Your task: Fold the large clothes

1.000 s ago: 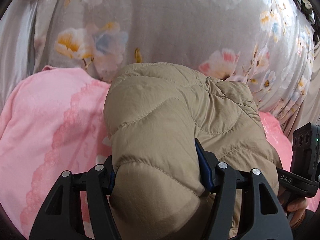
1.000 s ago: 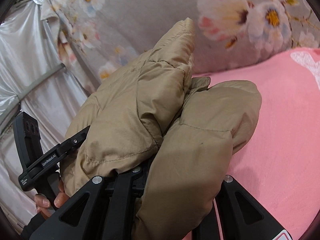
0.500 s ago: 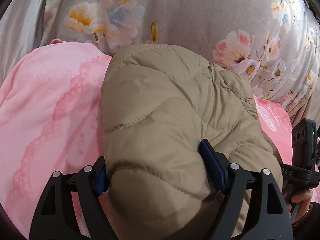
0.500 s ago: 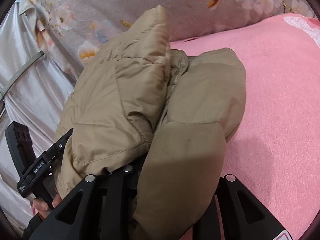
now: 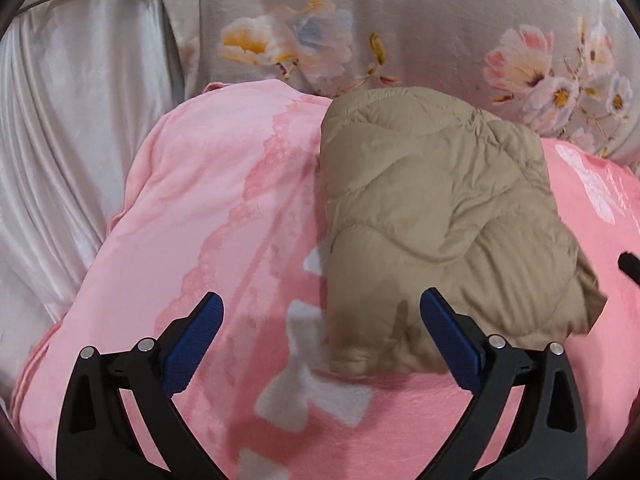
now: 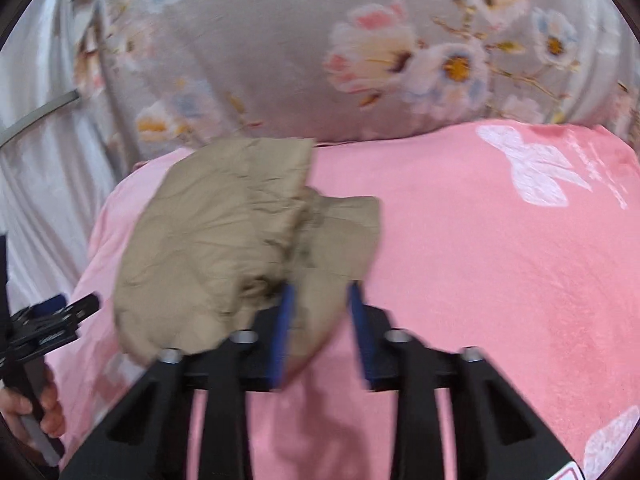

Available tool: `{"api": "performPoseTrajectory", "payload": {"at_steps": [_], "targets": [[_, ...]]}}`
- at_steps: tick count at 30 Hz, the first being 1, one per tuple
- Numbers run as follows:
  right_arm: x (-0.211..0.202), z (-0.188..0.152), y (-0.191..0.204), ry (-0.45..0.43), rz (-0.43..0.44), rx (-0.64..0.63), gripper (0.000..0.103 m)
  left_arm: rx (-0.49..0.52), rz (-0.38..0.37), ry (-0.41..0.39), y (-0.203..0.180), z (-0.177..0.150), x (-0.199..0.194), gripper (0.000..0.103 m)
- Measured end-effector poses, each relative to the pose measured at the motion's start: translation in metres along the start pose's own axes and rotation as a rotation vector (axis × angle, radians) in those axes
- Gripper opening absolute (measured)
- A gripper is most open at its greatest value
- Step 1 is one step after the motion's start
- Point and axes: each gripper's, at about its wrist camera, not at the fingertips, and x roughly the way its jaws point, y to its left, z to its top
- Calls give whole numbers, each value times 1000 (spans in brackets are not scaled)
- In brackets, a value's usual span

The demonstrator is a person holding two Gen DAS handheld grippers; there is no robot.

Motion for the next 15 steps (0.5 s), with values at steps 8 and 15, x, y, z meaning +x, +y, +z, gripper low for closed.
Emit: {"api": "performPoseTrajectory", "payload": {"at_steps": [8, 15], "targets": [[54, -1, 60, 71, 17, -137, 0, -54, 78, 72, -35, 3, 33, 97], [102, -6, 54, 118, 4, -130, 0, -106, 50, 85, -34, -5, 57, 98]]}}
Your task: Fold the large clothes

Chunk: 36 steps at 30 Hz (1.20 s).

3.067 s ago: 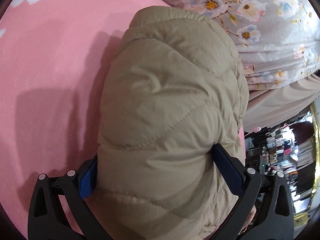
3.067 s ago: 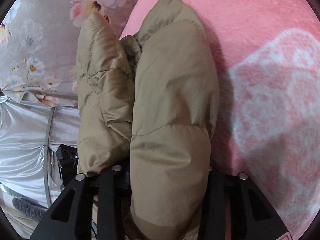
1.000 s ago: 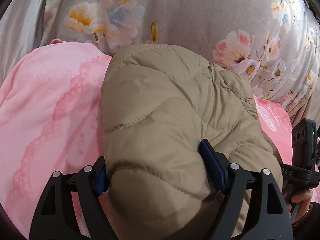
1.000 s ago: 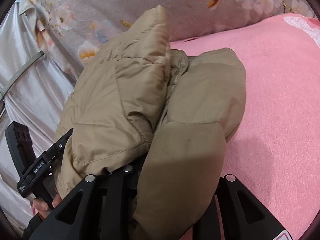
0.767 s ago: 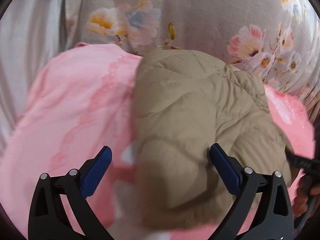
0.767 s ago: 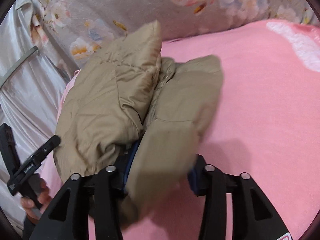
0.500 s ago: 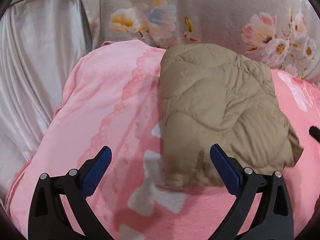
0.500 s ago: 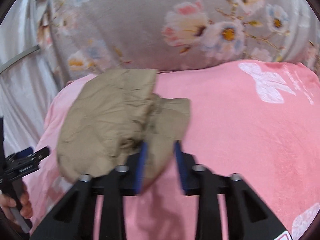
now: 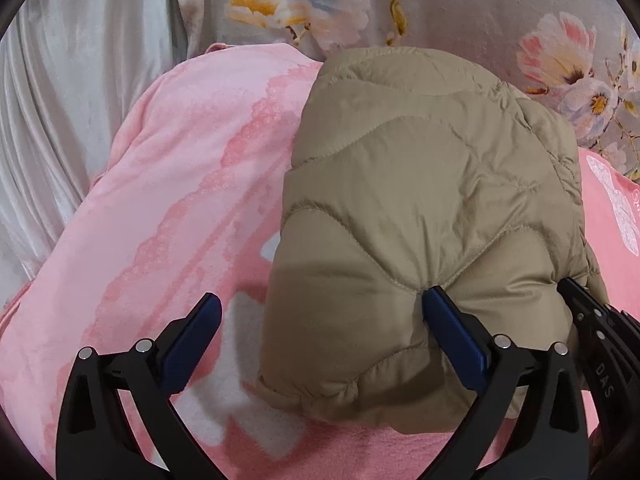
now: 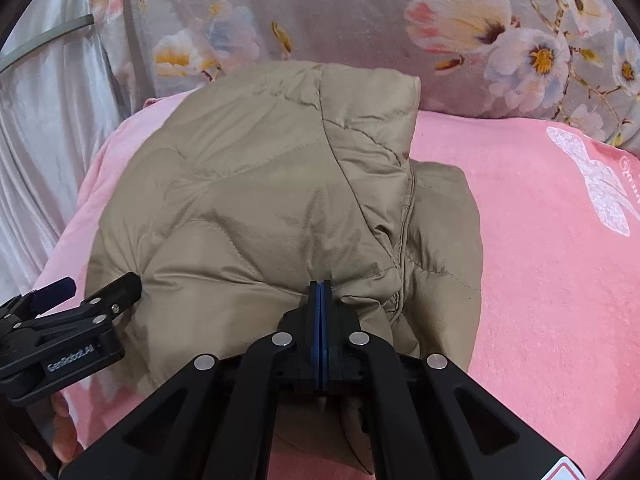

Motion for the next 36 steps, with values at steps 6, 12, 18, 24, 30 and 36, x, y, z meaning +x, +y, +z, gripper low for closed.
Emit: {"api": "performPoseTrajectory", "payload": {"at_steps": [6, 12, 18, 24, 30, 36], "targets": [[23, 2, -6, 8, -4, 11, 0, 14, 7, -18, -10, -2, 12, 98], [35, 1, -6, -2, -15, 0, 0, 11, -11, -24, -10, -4, 22, 98], [36, -2, 0, -21, -45, -20, 0, 25, -1, -51, -11, -9, 26, 98], [36, -3, 0, -27, -43, -16, 0, 32, 13, -72, -14, -12, 26, 98], [35, -3, -1, -27, -40, -13, 0, 65, 70, -119, -24, -17, 24, 98], [8, -5, -9, -32, -22, 57, 0, 76, 82, -114, -23, -18, 17, 98]]}}
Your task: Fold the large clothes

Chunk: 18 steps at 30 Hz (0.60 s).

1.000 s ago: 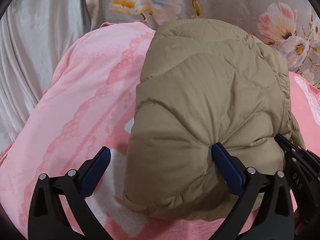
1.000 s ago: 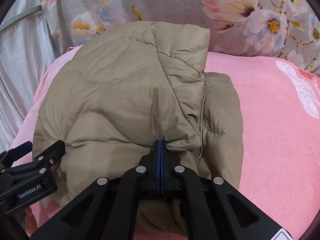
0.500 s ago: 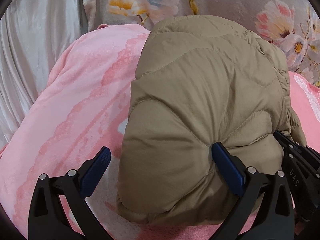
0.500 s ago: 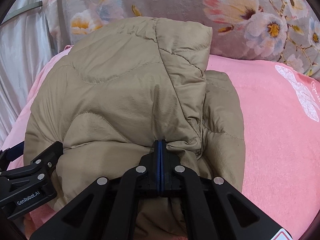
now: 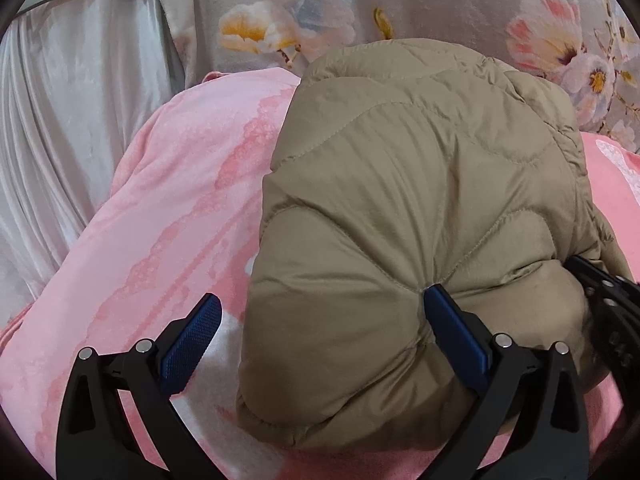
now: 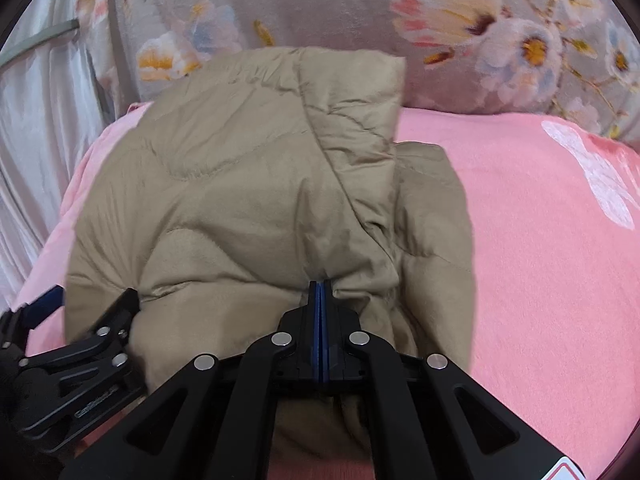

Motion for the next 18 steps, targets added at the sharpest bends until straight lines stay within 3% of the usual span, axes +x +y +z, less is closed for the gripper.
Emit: {"api": "performPoseTrajectory", "payload": {"at_steps": [2, 4, 6, 8, 9, 12, 14, 18], "targets": [[-27, -7, 2, -15, 26, 4, 9, 5, 0, 27, 8, -1, -15, 98], [-36, -16, 7, 16, 20, -47, 9, 12, 0, 43, 15, -6, -26, 98], [-33, -22, 5, 37, 4, -72, 8, 24, -16, 70, 22, -15, -34, 98], [-26, -23, -5, 63, -15, -60, 0, 21, -21, 83, 33, -25, -39, 98], [-23, -23, -10, 73, -11, -45, 0, 20, 7, 86, 40, -32, -40, 98], [-14, -24, -19, 89, -4, -29, 0, -1, 95, 93, 61, -40, -30, 98], [-11, -26, -16, 84, -17, -48, 0, -59, 60, 129, 76, -40, -18, 98], [-6, -28, -8, 81, -50, -100, 0, -28, 97, 119, 73, -38, -8, 98]]}}
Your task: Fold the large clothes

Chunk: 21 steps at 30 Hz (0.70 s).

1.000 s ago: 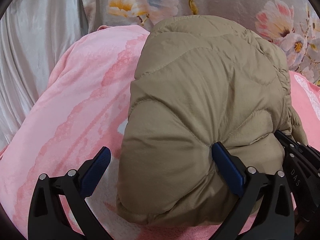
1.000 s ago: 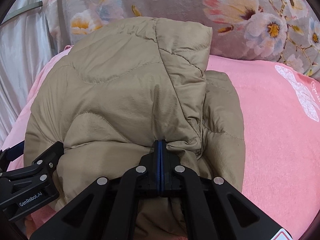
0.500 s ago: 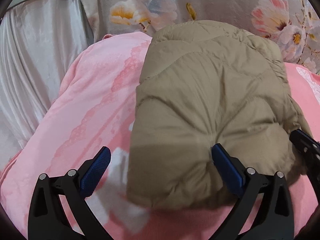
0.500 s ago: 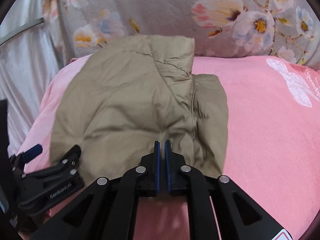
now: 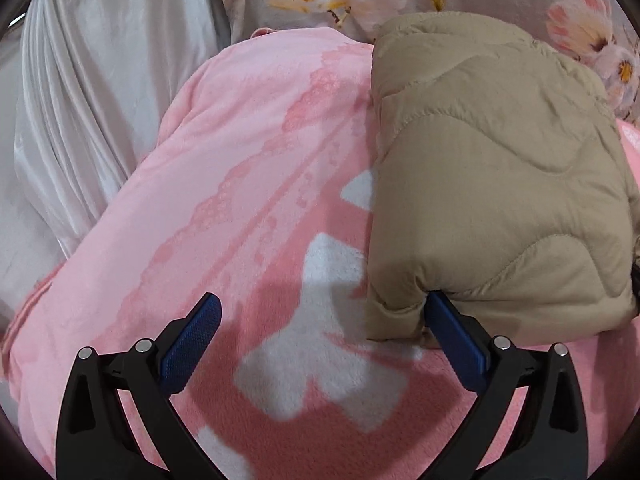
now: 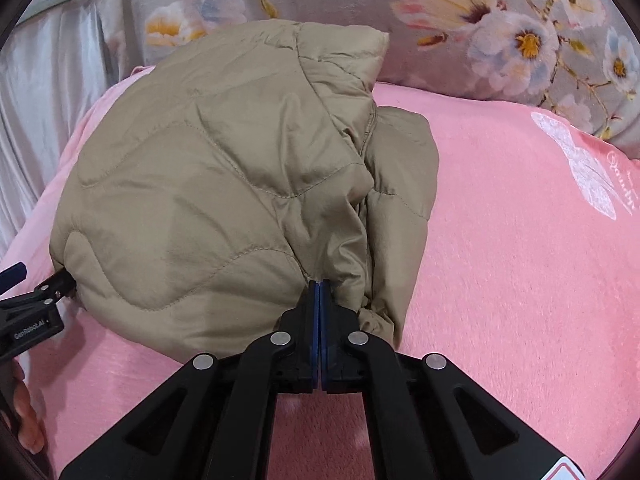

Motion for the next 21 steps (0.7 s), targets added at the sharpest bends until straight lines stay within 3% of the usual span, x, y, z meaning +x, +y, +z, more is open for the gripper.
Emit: {"api": "performPoseTrajectory", "payload": {"at_steps": [4, 7, 9, 10, 11, 15, 21], "targets": [[-13, -1, -5, -3, -6, 34, 0, 57, 70, -27, -13, -6, -13, 98], [-45, -14, -3, -47, -11, 41, 8, 60, 20, -51, -14, -11, -39, 98], [-63, -27, -1, -74, -25, 30, 28, 53, -10, -80, -17, -19, -59, 98], [-73, -36, 0, -88, -35, 22, 48, 49, -29, -88, -20, -23, -69, 98], [-85, -49, 2, -111, -48, 11, 55, 43, -52, -93, -23, -28, -77, 98], [-114, -90, 5, -137, -114, -20, 63, 47, -123, -100, -38, -60, -100, 98], [-140, -135, -8, -90, -106, 40, 66, 64, -160, -66, -56, -106, -114, 98]]}}
